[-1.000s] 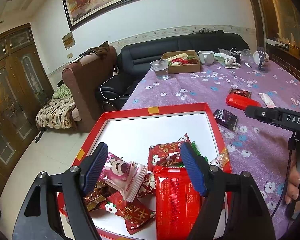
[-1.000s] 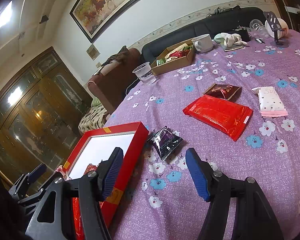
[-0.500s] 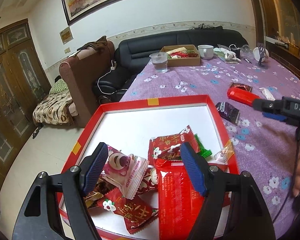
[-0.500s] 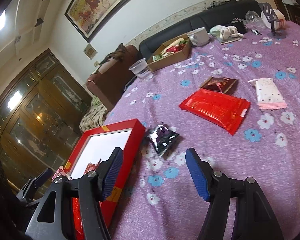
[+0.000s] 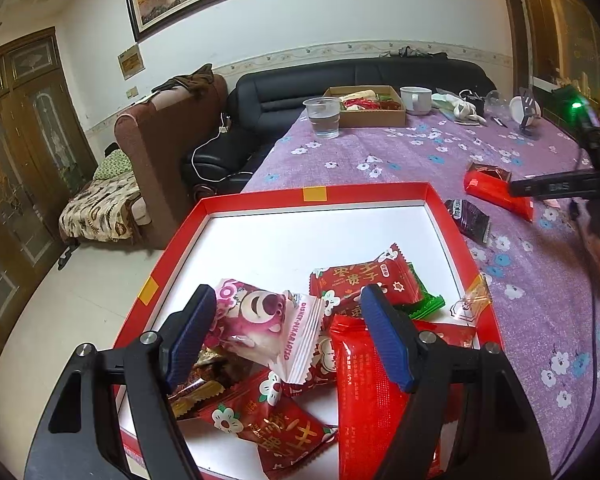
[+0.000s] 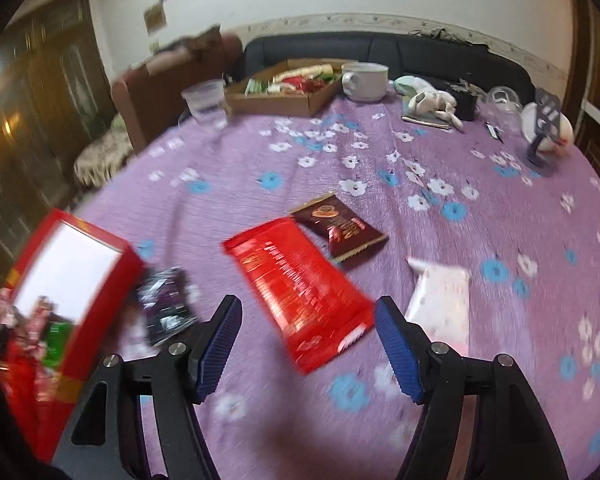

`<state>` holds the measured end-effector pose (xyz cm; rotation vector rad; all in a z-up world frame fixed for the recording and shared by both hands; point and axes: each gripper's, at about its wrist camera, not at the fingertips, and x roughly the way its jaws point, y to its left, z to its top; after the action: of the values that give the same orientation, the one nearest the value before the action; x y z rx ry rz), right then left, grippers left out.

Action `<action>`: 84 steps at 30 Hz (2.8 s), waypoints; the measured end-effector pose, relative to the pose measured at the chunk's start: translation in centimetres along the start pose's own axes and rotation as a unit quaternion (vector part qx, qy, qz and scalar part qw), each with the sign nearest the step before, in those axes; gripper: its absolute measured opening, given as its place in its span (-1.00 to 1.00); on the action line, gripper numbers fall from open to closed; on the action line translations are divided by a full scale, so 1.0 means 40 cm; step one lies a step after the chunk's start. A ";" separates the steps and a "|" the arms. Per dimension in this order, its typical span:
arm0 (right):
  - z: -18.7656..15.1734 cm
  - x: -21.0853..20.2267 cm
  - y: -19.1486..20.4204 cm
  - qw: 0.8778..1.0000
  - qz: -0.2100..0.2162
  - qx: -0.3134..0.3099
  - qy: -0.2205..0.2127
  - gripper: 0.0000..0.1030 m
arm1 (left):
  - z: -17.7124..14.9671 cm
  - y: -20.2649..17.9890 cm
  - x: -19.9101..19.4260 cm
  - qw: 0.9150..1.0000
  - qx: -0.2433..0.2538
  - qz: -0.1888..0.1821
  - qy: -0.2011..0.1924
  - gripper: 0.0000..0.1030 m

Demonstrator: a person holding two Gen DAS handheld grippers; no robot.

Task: Organize snacks
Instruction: 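Grasp the long red packet with the right tool, then grasp the dark purple packet with the left tool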

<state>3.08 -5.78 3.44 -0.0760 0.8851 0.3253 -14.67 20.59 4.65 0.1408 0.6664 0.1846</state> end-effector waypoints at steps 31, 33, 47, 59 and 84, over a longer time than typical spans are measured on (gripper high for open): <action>-0.036 0.024 -0.212 0.997 -0.026 0.077 -0.006 0.02 | 0.167 -0.375 0.138 0.978 -0.084 -0.124 0.148 0.45; -0.036 0.023 -0.214 0.997 -0.021 0.080 -0.007 0.03 | 0.168 -0.377 0.173 0.974 -0.109 -0.114 0.162 0.45; -0.025 0.028 -0.240 0.993 0.011 0.115 -0.001 0.07 | 0.211 -0.462 0.298 0.973 -0.086 -0.112 0.184 0.45; -0.023 0.028 -0.240 0.993 0.014 0.119 -0.002 0.07 | 0.223 -0.479 0.229 0.972 -0.063 -0.149 0.171 0.35; -0.026 0.023 -0.253 0.991 0.026 0.131 -0.001 0.01 | 0.213 -0.597 0.245 0.976 0.052 -0.166 0.128 -0.87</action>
<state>5.98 -15.35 1.40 0.1901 0.9214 0.2559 1.20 -1.19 0.89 0.1052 0.9469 -0.1583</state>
